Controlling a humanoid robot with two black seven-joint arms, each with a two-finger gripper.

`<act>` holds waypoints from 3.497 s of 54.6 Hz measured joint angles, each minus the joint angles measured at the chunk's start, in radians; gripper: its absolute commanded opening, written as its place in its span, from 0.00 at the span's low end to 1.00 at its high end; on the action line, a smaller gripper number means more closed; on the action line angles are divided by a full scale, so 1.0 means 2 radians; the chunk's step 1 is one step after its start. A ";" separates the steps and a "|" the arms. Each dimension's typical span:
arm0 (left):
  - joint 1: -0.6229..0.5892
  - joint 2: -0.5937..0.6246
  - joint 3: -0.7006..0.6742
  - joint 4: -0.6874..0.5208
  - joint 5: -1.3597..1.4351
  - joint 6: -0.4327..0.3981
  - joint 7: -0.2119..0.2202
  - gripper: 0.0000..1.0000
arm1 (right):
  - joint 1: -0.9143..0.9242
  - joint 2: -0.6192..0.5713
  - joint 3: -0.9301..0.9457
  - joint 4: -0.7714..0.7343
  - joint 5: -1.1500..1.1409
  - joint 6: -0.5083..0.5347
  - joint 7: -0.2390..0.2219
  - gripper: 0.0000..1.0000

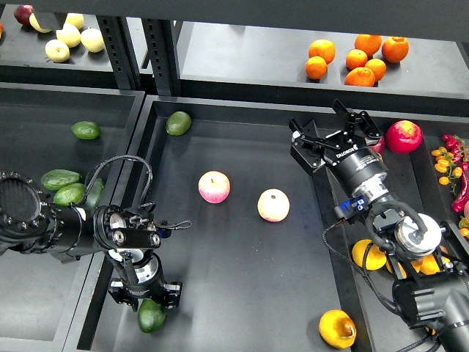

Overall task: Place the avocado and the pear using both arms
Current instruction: 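Lower the left gripper onto the dark green avocado nearest the robot and grasp, then carry the avocado into the avocado bin and open the left gripper, then withdraw the left gripper back over the middle bin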

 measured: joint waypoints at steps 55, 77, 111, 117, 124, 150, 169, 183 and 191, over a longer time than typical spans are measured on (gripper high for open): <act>-0.108 0.139 -0.151 0.009 -0.012 0.000 0.000 0.14 | -0.037 -0.001 -0.013 0.003 -0.032 -0.004 0.000 1.00; -0.122 0.241 -0.179 0.024 -0.010 0.000 0.000 0.15 | -0.072 -0.028 -0.013 0.017 -0.039 -0.004 -0.001 1.00; -0.051 0.309 -0.183 0.026 0.004 0.000 0.000 0.17 | -0.089 -0.046 -0.010 0.036 -0.038 -0.004 -0.001 1.00; -0.043 0.309 -0.188 0.026 0.009 0.000 0.000 0.18 | -0.091 -0.046 -0.009 0.038 -0.038 -0.004 -0.001 1.00; -0.032 0.307 -0.190 0.030 0.015 0.000 0.000 0.18 | -0.093 -0.046 -0.007 0.039 -0.038 -0.003 -0.001 1.00; 0.006 0.301 -0.191 0.038 0.037 0.000 0.000 0.21 | -0.097 -0.045 -0.005 0.042 -0.038 -0.001 -0.001 1.00; 0.027 0.293 -0.206 0.047 0.045 0.000 0.000 0.33 | -0.097 -0.044 -0.005 0.042 -0.038 -0.001 -0.001 1.00; 0.030 0.291 -0.211 0.049 0.059 0.000 0.000 0.38 | -0.098 -0.044 -0.005 0.042 -0.038 -0.001 -0.001 1.00; 0.030 0.291 -0.213 0.049 0.063 0.000 0.000 0.44 | -0.099 -0.044 -0.005 0.042 -0.038 0.000 -0.001 1.00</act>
